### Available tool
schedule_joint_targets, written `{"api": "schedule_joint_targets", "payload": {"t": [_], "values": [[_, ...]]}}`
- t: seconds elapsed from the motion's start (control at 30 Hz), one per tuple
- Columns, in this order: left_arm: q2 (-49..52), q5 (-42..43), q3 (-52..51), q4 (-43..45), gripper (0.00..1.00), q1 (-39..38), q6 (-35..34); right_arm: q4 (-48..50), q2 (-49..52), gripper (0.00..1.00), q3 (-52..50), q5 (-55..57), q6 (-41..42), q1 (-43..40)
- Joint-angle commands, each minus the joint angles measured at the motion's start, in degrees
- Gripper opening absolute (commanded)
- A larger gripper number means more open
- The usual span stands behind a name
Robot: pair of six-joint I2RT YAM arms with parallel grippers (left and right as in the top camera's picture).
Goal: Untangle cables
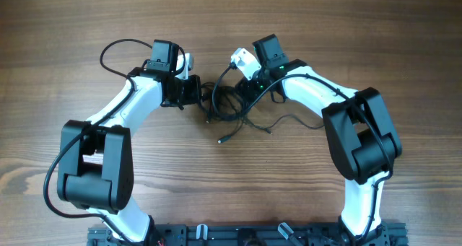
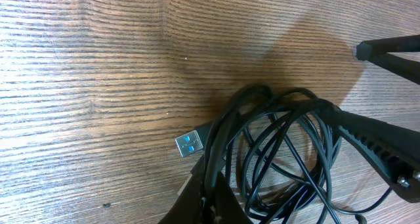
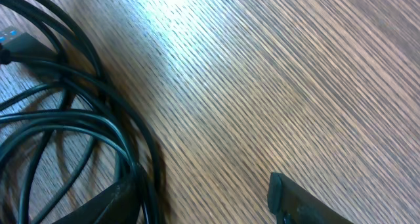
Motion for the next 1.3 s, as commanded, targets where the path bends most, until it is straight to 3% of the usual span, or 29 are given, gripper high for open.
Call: {"api": "schedule_joint_targets", "payload": {"t": [0.0,0.33,0.4,0.5,0.53,0.57,0.6,0.73,0.8,0.93,1.07,1.17,1.27], "values": [[0.59,-0.09,-0.52,0.20,0.04,0.15,0.98,-1.60,-1.77,0.64,-0.48,-2.47,0.13,-0.11],[0.59,-0.09,-0.52,0.17,0.04,0.15,0.98,-3.37,0.04,0.60,-0.57,-2.38,0.09,2.10],[0.59,-0.09,-0.52,0.17,0.04,0.15,0.98,-2.91,1.33,0.59,-0.57,1.92,-0.11,3.13],[0.59,-0.09,-0.52,0.17,0.04,0.15,0.98,-2.23,2.40,0.43,-0.57,2.95,0.35,3.17],[0.59,-0.11,-0.52,0.17,0.04,0.15,0.98,-2.23,2.40,0.34,-0.57,2.93,0.39,3.06],[0.59,-0.13,-0.52,0.20,0.04,0.15,1.01,-2.25,2.38,0.11,-0.57,2.93,0.76,2.95],[0.59,-0.15,-0.52,0.24,0.04,0.22,1.01,-2.25,2.36,0.06,-0.52,2.95,1.73,2.91],[0.59,-0.13,-0.52,0.39,0.04,0.22,0.98,-2.47,-3.69,0.04,-0.44,-1.05,5.95,2.91],[0.59,-0.13,-0.52,0.39,0.04,0.22,0.98,-2.47,-13.22,0.04,-0.44,-7.13,8.50,2.91],[0.59,-0.13,-0.52,0.37,0.05,0.22,0.96,-2.51,-25.05,0.04,-0.46,-7.02,13.68,2.82],[0.59,-0.11,-0.52,0.37,0.06,0.22,0.96,-3.58,-27.23,0.04,-0.46,-1.27,21.55,2.69],[0.59,-0.13,-0.52,0.37,0.06,0.22,0.96,-9.79,-27.10,0.04,-0.46,14.45,42.27,2.69],[0.59,-0.11,-0.52,0.37,0.06,0.22,0.96,-20.17,-26.99,0.04,-0.57,31.47,57.27,2.69]]}}
